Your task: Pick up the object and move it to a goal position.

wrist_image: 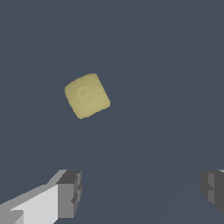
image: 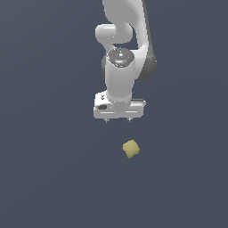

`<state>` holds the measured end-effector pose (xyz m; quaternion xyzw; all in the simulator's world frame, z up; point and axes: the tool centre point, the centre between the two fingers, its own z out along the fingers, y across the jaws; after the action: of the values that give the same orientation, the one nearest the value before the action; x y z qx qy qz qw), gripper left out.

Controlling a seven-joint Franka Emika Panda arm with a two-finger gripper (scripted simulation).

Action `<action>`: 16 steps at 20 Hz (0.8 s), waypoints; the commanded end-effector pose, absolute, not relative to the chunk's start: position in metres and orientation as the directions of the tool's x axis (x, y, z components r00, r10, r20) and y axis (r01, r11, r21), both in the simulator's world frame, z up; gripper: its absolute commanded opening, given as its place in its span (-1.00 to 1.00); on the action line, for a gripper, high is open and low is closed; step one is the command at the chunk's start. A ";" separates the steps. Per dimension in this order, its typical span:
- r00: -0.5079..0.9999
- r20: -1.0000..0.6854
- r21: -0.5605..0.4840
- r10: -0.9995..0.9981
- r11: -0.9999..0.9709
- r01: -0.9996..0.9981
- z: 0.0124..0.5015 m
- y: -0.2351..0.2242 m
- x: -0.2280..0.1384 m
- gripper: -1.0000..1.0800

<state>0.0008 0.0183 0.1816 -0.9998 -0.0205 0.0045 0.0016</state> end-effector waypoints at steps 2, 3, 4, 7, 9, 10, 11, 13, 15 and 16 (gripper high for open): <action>0.999 -0.009 -0.003 0.042 -0.999 0.042 0.182 0.018 0.001 0.92; 0.999 -0.009 -0.002 0.043 -0.999 0.043 0.181 0.018 0.001 0.92; 0.999 -0.010 0.000 0.046 -0.999 0.046 0.181 0.017 0.001 0.92; 0.998 -0.011 0.010 0.059 -0.998 0.060 0.179 0.013 0.002 0.92; 0.998 -0.013 0.015 0.065 -0.998 0.065 0.178 0.011 0.002 0.92; 0.998 -0.013 0.016 0.066 -0.998 0.066 0.178 0.010 0.002 0.92; 0.998 -0.013 0.017 0.065 -0.998 0.066 0.178 0.010 0.002 0.92; 0.998 -0.013 0.016 0.065 -0.998 0.065 0.178 0.010 0.002 0.92; 0.997 -0.013 0.016 0.070 -0.997 0.071 0.177 0.011 0.003 0.92; 0.997 -0.013 0.016 0.076 -0.997 0.076 0.176 0.012 0.004 0.92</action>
<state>0.0031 0.0109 0.1771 -0.9993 -0.0351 0.0059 -0.0081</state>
